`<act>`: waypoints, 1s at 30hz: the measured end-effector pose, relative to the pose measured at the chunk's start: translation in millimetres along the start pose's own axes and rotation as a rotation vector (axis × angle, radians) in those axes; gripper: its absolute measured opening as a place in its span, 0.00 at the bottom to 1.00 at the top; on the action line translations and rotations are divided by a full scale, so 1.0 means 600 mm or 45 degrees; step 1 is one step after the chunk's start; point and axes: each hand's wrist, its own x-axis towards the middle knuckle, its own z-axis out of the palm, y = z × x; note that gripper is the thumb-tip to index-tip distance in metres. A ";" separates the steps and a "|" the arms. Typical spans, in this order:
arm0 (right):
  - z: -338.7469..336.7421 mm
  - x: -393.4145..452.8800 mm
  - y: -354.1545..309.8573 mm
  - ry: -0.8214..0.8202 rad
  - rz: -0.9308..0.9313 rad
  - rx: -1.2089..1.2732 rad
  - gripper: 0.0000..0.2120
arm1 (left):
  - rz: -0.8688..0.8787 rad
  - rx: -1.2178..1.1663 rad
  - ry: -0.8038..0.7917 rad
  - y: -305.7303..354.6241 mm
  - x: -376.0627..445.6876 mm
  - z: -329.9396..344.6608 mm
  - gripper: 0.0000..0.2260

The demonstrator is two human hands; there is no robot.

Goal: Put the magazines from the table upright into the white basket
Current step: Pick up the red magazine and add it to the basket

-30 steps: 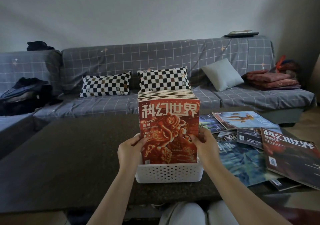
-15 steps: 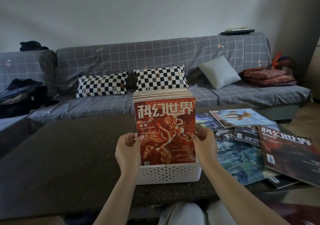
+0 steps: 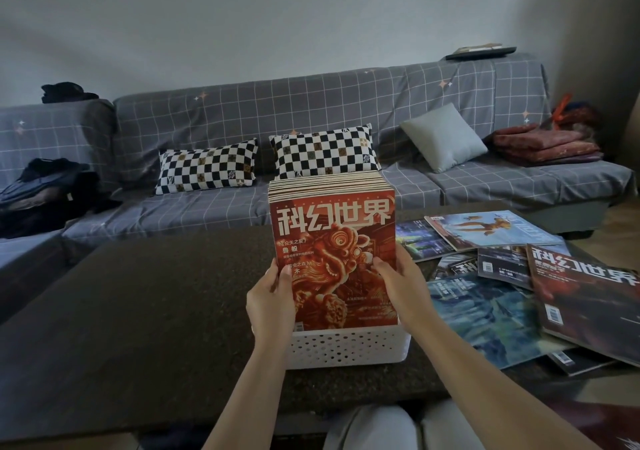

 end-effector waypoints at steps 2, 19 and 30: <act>0.000 -0.003 0.000 -0.003 -0.007 -0.012 0.11 | 0.000 -0.006 0.010 -0.001 -0.003 0.003 0.20; -0.011 -0.020 0.007 0.260 0.000 0.006 0.28 | 0.135 -0.043 0.226 0.011 -0.062 0.024 0.02; -0.065 -0.077 0.030 0.313 -0.225 -0.271 0.13 | 0.238 0.025 -0.269 0.036 -0.124 0.104 0.03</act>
